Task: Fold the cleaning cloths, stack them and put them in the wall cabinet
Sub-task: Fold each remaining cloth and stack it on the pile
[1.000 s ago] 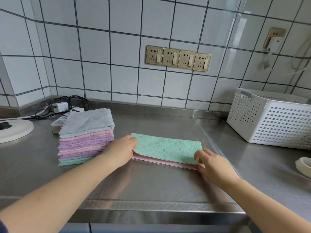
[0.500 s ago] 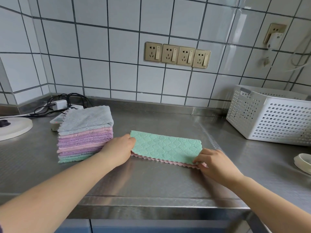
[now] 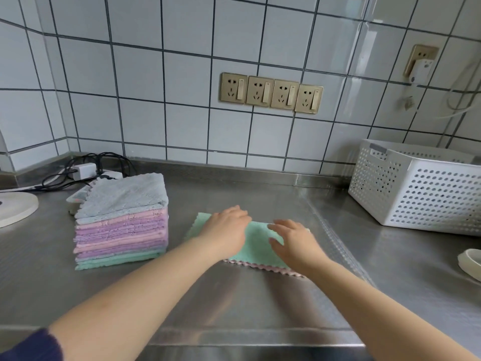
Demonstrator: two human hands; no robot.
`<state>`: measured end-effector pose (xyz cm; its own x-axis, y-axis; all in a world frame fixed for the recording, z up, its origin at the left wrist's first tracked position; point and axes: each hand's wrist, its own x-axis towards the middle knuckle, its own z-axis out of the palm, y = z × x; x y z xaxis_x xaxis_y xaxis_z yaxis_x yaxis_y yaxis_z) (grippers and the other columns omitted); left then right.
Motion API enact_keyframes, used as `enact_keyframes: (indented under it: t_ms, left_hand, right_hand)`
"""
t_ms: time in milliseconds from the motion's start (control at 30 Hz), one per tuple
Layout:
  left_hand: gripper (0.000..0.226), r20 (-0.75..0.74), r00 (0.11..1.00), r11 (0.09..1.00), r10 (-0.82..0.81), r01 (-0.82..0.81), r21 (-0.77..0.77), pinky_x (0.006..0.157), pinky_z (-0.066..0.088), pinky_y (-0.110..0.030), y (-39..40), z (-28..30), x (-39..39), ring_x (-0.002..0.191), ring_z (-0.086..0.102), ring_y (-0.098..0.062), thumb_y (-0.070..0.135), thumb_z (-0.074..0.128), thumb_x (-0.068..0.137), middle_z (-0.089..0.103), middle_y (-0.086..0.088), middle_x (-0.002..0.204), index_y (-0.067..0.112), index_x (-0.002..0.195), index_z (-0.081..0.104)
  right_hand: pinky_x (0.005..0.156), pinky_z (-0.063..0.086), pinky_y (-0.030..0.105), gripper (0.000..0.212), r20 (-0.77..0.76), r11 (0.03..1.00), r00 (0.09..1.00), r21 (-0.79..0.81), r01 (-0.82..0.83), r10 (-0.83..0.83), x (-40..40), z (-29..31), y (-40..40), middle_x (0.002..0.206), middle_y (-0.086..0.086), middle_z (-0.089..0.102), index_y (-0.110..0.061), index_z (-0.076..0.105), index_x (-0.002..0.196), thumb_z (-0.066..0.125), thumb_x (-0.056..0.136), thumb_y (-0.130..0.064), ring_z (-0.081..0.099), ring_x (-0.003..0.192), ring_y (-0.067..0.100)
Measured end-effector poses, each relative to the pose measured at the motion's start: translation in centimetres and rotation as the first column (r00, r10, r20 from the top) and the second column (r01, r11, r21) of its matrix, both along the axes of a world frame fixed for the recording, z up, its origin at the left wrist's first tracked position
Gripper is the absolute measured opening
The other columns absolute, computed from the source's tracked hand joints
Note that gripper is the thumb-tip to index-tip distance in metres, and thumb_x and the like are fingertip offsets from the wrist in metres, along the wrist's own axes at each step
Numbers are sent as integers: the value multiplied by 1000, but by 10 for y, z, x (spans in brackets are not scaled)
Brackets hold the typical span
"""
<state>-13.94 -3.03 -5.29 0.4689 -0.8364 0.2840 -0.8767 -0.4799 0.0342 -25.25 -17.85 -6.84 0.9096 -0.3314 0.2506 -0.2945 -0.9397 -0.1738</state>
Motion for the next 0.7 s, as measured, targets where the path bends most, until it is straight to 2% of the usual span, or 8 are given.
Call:
enact_keyframes:
  t_ms: [67, 133, 267, 467, 700]
  left_hand:
    - [53, -106, 994, 999, 2, 4, 49, 117, 18, -37, -22, -12, 3, 145, 17, -18, 9, 34, 93, 24, -2, 156, 13, 146, 28]
    - [55, -167, 985, 995, 36, -19, 99, 118, 13, -37, -35, -24, 8, 146, 13, -17, 11, 29, 95, 16, -2, 158, 12, 148, 18]
    - [53, -195, 974, 983, 116, -84, 161, 119, 7, -36, -35, -38, 19, 146, 9, -16, 32, 25, 99, 11, 1, 159, 19, 150, 15]
    - [62, -211, 950, 962, 229, -188, 197, 119, 1, -40, -26, -44, 30, 147, 1, -17, 58, 21, 93, 4, 2, 159, 32, 149, 12]
    - [72, -230, 916, 934, 329, -280, 222, 119, 0, -39, -7, -42, 41, 147, -1, -20, 68, 17, 89, 1, 0, 159, 29, 150, 9]
  right_hand:
    - [117, 16, 39, 51, -115, 999, 993, 25, 27, -24, 25, -6, 10, 156, 1, 23, -24, 33, 145, 41, 95, -31, 19, 144, 19]
    - [118, 7, 45, 53, -159, 997, 986, 51, 53, -44, 40, -13, 15, 159, -1, 13, -25, 23, 148, 33, 96, -30, 7, 147, 17]
    - [117, 4, 48, 54, -235, 993, 970, 74, 87, -67, 45, -24, 7, 159, -1, 12, -27, 21, 148, 27, 96, -40, 5, 147, 17]
    - [117, 3, 47, 64, -271, 990, 954, 28, 138, -126, 39, -29, -5, 159, -2, 8, -32, 15, 149, 19, 92, -61, 2, 147, 16]
    - [116, 0, 55, 76, -323, 971, 921, 21, 238, -218, 15, -25, -33, 159, -3, 6, -35, 11, 149, 13, 84, -74, 0, 147, 17]
